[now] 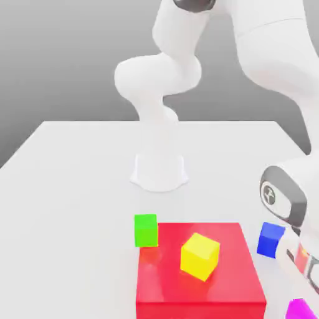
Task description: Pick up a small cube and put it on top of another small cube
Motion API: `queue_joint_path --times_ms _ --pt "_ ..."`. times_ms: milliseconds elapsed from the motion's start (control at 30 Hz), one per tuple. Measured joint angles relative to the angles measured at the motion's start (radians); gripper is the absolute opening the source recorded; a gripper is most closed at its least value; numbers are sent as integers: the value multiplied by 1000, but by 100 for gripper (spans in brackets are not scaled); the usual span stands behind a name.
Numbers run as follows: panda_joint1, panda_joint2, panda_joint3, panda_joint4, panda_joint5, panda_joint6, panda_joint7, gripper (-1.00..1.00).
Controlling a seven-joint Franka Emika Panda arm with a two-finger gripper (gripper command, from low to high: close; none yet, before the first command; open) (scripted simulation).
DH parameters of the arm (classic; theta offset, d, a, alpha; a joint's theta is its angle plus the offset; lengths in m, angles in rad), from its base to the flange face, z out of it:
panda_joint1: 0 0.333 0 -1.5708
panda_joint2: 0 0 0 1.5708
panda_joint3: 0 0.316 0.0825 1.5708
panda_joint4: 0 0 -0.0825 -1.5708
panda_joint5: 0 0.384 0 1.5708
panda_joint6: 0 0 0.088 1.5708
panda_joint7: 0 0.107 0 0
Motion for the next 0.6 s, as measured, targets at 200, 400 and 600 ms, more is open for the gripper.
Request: queue_joint_path --times_ms 200,400,600 --pt "15 -159 -9 -63 0 -108 27 -100" --pt "55 -301 14 -236 57 -113 136 -100" --pt "112 -474 36 -419 40 -91 294 -100"
